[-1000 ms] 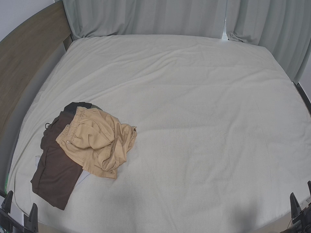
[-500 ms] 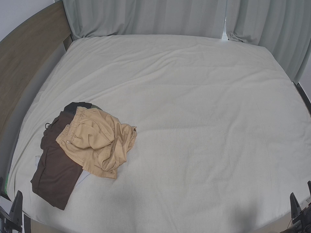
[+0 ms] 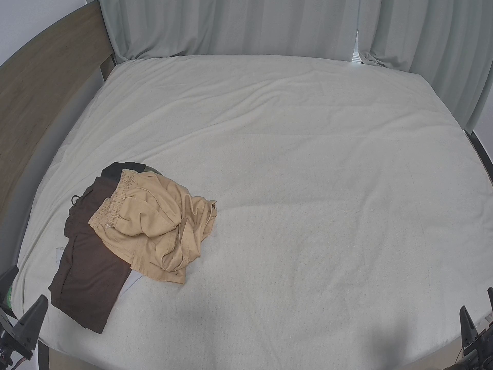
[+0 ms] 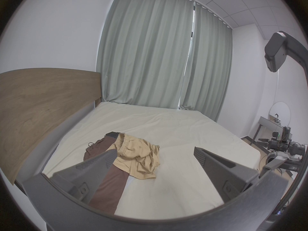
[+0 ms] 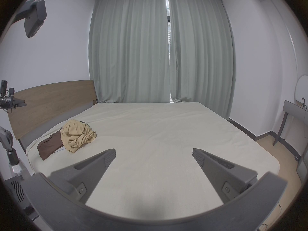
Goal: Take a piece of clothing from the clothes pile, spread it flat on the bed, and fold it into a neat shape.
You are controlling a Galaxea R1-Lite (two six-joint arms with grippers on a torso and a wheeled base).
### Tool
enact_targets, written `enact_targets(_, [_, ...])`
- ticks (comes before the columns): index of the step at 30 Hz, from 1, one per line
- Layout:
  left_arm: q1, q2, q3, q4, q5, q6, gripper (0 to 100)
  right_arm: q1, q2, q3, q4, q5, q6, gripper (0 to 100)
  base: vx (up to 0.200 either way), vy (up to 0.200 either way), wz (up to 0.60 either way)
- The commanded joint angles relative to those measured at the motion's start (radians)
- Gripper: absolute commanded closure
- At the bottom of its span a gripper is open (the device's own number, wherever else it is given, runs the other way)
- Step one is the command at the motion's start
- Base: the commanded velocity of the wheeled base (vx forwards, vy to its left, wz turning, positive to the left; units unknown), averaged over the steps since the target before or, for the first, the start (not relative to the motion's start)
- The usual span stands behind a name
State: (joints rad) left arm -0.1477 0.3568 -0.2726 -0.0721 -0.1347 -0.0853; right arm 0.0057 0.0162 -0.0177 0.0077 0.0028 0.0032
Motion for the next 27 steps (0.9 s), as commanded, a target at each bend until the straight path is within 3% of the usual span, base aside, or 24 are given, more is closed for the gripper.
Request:
enact_targets(1, [-0.01,0.087,-0.033,-0.002,-0.014,-0.002,0,0.0,-0.016,0.016,0.0,0.0,0.0,0,0.0,0.0,0.0])
enact_targets(6, [-0.012,0.172,-0.074,-0.025,-0.075,-0.03,0,0.0,-0.016,0.016,0.0,0.0,-0.002,0,0.0,0.0,0.0])
enact_targets(10, [-0.009,0.249,-0.105,-0.067,-0.163,-0.103,0,0.0,-0.016,0.016,0.0,0.0,-0.002,0,0.0,0.0,0.0])
enact_targets(20, [-0.001,0.459,-0.1,-0.224,-0.249,-0.139,0,0.0,-0.016,0.016,0.0,0.0,-0.002,0,0.0,0.0,0.0])
enact_targets(27, [0.003,0.562,-0.106,-0.324,-0.256,-0.206,0,0.0,-0.016,0.016,0.0,0.0,-0.003,0,0.0,0.0,0.0])
